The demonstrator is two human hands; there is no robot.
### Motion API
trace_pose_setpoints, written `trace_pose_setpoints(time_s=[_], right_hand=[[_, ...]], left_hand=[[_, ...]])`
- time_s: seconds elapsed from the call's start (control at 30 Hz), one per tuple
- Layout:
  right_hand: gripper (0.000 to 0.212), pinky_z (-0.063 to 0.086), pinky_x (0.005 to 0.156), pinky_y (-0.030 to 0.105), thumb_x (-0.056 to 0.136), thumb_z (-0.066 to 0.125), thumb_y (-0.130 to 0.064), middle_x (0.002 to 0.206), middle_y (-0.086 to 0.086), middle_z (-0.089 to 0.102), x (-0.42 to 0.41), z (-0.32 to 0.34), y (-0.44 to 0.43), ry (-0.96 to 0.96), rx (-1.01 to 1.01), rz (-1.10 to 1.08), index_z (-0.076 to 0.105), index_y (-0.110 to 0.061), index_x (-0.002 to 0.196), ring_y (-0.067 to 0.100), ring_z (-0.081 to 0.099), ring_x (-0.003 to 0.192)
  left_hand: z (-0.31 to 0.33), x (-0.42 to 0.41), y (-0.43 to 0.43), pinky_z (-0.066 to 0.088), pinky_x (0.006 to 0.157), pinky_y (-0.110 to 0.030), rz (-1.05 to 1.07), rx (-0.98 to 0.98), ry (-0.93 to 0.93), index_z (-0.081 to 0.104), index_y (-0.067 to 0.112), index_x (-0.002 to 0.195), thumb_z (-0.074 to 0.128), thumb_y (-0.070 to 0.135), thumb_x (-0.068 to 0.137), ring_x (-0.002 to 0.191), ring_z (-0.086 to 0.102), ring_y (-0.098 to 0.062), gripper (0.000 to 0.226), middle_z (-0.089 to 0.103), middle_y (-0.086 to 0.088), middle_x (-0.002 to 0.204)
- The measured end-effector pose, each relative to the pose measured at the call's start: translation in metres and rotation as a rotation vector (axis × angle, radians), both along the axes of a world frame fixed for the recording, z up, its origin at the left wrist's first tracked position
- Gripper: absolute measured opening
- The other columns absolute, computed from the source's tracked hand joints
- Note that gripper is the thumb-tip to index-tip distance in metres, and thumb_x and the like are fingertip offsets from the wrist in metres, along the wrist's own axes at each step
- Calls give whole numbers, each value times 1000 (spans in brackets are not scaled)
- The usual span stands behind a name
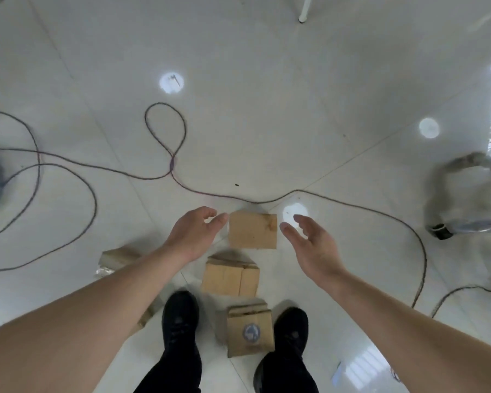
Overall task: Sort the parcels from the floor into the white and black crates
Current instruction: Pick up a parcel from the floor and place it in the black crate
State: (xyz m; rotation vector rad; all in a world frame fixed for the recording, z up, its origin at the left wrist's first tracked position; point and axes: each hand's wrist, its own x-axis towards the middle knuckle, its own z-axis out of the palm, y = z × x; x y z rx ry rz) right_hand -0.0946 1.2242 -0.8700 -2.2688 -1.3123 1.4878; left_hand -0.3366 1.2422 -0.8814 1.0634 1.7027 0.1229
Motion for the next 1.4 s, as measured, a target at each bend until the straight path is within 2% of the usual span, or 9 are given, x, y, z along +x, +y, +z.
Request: trace_pose_setpoints(time_s=[0.33,0.5,0.57,0.63,0.7,0.87,1.07,1.2,1.4], right_hand=[[77,35,105,31,97,56,-57,156,2,45,4,-187,22,34,-119,-49,29,-24,161,23,44,142],[90,38,113,39,86,58,-67,149,-4,48,-5,-235,32,142,-167,-209,30,-24,160,21,47,136],[76,38,110,36,90,60,-61,143,-6,53,-8,-239,30,177,-110,-352,43,-24,153,17,50,130],[67,44,101,38,76,57,-70,121,-6,62,-11,-236,21,193,-41,-466,58,-22,123,16,56,114],[73,51,94,40,69,50,-76,107,-5,69,-17,-229,9,191,-25,-488,67,-19,112,17,63,107],[62,44,66,30,100,38,-63,94,6,70,-23,-236,-8,79,-180,-355,71,-10,97,22,63,90],[47,41,66,28,104,33,-60,86,-6,64,-23,-254,-16,98,-208,-298,62,-25,94,13,59,84],[56,51,95,47,86,39,-74,93,-8,77,-31,-253,-13,249,-265,-375,72,-32,101,18,68,101],[67,53,99,55,74,36,-81,91,-3,78,-34,-198,1,284,-228,-425,74,-33,101,23,71,100]], left_hand=[[-179,37,15,37,113,-38,65,-109,-34,43,12,150,43,53,102,137,45,-23,63,46,-5,152],[-224,50,22,38,113,-54,340,-316,-229,19,26,160,45,64,97,146,32,-29,78,26,1,164],[-229,49,24,44,103,-52,460,-317,-267,32,25,155,46,70,91,135,45,-32,79,41,-4,153],[-227,42,20,45,93,-49,561,-279,-259,47,25,141,46,78,80,123,54,-32,80,55,-8,136],[-224,33,11,44,88,-47,588,-278,-234,54,26,132,44,87,65,119,56,-31,92,60,-8,130],[-236,17,-6,38,93,-45,563,-400,-115,57,21,138,34,77,92,124,51,-32,76,59,-9,134],[-238,25,-10,41,85,-32,457,-378,-162,64,18,130,27,63,103,103,61,-21,64,68,-7,123],[-230,33,-11,37,60,-25,422,-382,-230,59,21,127,24,61,104,86,60,-11,58,68,-5,112],[-175,29,-3,36,86,-37,412,-333,-232,63,23,126,24,67,100,94,58,-8,64,69,0,112]])
